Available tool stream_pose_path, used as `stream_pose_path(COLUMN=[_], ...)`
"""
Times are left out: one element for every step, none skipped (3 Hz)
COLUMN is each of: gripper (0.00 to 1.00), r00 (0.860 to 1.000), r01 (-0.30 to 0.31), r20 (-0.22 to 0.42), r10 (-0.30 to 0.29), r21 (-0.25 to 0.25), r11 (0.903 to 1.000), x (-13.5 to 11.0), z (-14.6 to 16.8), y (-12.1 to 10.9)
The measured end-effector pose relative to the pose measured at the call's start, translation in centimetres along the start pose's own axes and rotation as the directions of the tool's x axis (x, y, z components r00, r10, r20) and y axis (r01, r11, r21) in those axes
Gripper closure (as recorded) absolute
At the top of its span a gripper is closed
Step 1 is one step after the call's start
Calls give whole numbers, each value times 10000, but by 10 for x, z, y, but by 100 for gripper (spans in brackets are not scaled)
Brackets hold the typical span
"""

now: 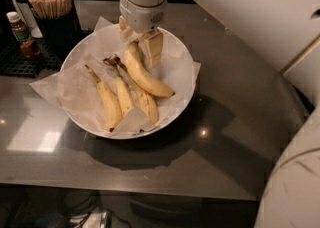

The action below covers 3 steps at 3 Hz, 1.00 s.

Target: Pick banana from white bowl

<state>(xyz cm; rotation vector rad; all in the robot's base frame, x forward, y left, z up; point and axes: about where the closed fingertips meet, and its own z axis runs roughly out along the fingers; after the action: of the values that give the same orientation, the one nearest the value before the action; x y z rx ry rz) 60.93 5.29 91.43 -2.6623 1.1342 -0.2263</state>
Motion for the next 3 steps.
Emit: stream_pose_path(gripper=[44,59,69], r00=[9965,9924,9907], r01=[650,972,1139], r20=[-501,-709,-676], r10=[-670,-1008,-1178], r21=[-402,-519,-589], r11=[9971,9939,9917], x=[-1,-6,-11], z=[1,1,3], y=[2,5,9])
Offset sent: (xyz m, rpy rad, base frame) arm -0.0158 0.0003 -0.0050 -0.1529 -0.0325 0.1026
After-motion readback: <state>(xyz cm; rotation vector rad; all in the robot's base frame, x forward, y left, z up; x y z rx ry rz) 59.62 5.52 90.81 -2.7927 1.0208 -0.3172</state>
